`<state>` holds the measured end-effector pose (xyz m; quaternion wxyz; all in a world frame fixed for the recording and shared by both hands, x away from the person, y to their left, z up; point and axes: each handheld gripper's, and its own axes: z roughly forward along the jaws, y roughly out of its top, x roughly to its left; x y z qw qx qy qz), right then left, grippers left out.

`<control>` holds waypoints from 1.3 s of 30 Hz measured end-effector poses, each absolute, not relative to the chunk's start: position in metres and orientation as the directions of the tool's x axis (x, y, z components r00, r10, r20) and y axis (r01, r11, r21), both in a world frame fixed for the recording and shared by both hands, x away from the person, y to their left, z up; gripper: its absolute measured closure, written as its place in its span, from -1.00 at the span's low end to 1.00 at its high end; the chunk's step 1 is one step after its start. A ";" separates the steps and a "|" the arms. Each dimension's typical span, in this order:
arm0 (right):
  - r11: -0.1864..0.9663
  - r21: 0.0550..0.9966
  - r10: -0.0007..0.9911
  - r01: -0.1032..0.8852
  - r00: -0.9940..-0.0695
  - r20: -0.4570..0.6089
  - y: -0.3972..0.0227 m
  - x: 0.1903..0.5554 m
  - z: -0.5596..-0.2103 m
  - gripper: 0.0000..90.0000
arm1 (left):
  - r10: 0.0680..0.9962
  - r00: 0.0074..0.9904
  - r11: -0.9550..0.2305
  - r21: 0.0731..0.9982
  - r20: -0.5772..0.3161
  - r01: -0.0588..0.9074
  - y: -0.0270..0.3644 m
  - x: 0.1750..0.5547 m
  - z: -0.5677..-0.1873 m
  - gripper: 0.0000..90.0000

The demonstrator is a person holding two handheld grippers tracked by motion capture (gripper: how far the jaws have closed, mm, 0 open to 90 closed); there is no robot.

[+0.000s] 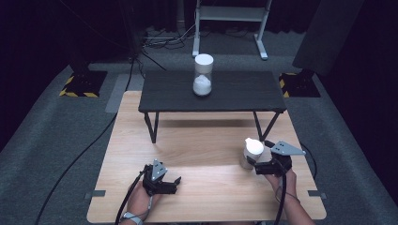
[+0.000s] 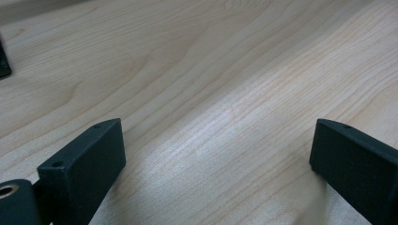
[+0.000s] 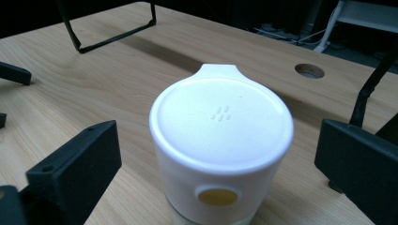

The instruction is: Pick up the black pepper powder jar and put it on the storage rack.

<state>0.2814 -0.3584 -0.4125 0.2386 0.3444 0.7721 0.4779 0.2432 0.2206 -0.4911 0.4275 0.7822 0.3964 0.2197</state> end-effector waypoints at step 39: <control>0.336 0.875 0.772 0.348 -0.634 -0.044 -0.323 0.286 -0.354 -0.33 | 0.813 0.582 -0.319 0.843 0.008 0.433 0.220 0.243 -0.491 -0.91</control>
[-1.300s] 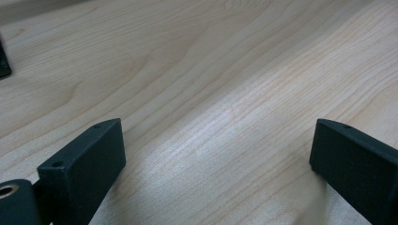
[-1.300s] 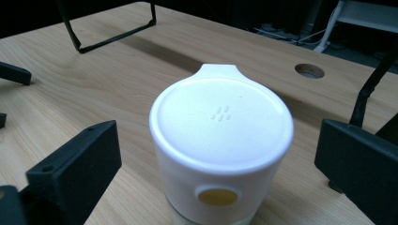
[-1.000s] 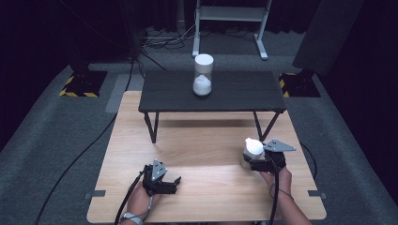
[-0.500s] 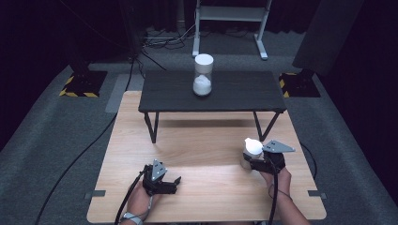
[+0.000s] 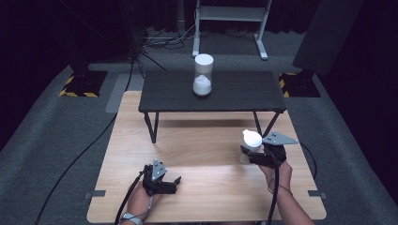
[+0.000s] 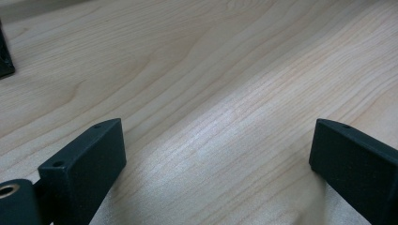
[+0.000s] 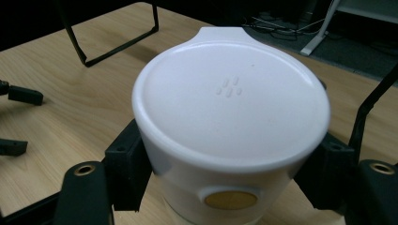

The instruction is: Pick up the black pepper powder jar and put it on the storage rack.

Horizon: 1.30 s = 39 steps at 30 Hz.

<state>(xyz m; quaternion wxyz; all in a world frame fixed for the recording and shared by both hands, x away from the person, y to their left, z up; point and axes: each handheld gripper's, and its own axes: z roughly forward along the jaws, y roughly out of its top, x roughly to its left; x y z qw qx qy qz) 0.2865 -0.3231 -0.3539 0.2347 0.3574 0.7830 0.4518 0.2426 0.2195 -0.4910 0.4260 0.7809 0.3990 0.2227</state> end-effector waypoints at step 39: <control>0.295 0.926 0.784 0.236 -0.614 -0.093 -0.269 0.369 -0.192 -0.33 | 0.815 0.580 -0.316 0.843 0.006 0.435 0.219 0.243 -0.491 -0.91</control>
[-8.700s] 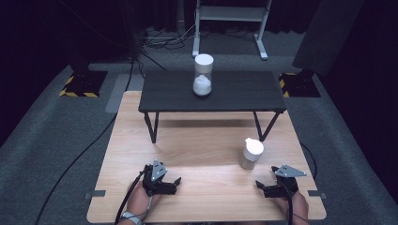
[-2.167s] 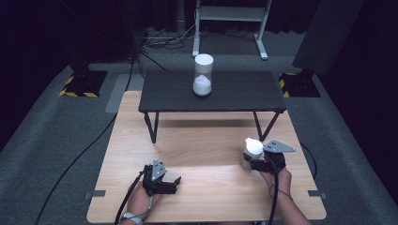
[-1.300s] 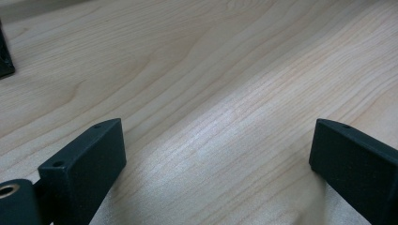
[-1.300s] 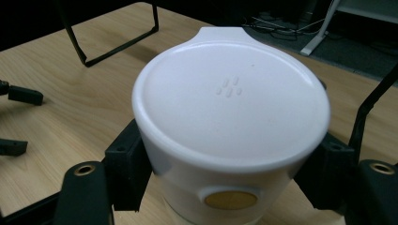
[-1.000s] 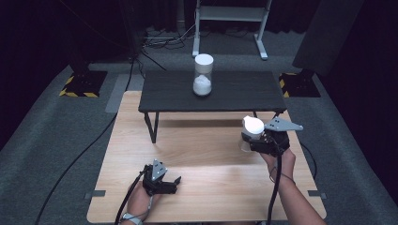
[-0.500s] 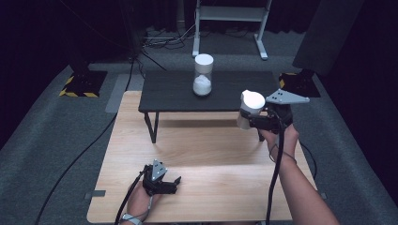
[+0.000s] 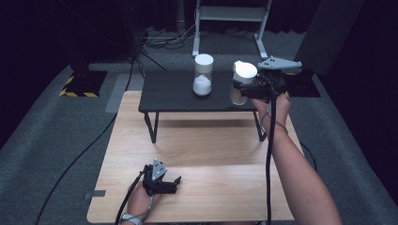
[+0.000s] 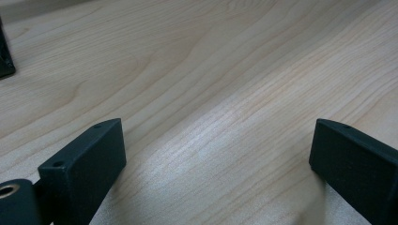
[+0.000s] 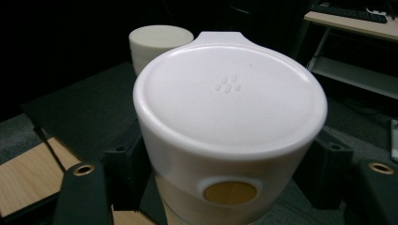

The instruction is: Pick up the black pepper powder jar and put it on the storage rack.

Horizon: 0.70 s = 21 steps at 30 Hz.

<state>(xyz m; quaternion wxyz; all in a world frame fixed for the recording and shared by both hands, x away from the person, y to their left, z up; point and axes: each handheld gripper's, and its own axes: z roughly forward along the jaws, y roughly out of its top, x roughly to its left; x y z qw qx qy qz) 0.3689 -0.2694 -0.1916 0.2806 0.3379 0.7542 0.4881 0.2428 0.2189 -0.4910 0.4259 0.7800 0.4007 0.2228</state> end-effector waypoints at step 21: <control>0.299 0.896 0.814 0.328 -0.578 -0.060 -0.237 0.443 -0.209 -0.33 | 0.819 0.573 -0.312 0.844 0.006 0.437 0.218 0.243 -0.491 -0.91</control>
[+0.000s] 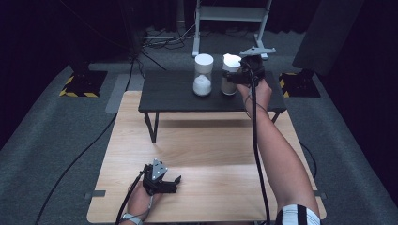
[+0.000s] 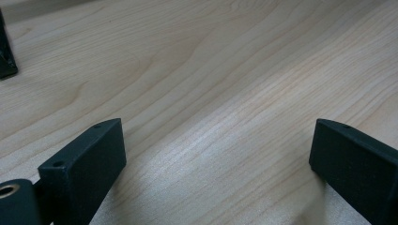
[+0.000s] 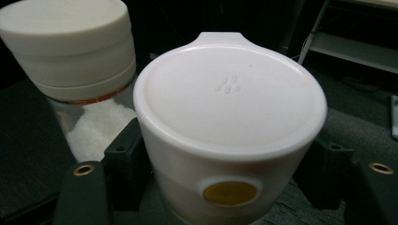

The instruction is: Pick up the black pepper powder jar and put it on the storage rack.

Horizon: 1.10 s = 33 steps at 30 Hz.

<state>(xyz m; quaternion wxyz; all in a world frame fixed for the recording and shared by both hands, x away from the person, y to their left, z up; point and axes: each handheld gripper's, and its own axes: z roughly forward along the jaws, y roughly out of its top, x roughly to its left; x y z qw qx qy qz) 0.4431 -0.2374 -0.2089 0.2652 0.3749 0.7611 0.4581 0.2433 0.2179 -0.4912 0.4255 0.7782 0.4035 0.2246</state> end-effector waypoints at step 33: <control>0.222 0.948 0.808 0.227 -0.588 -0.048 -0.314 0.345 -0.218 -0.80 | 0.820 0.572 -0.312 0.843 0.007 0.437 0.218 0.243 -0.491 -0.91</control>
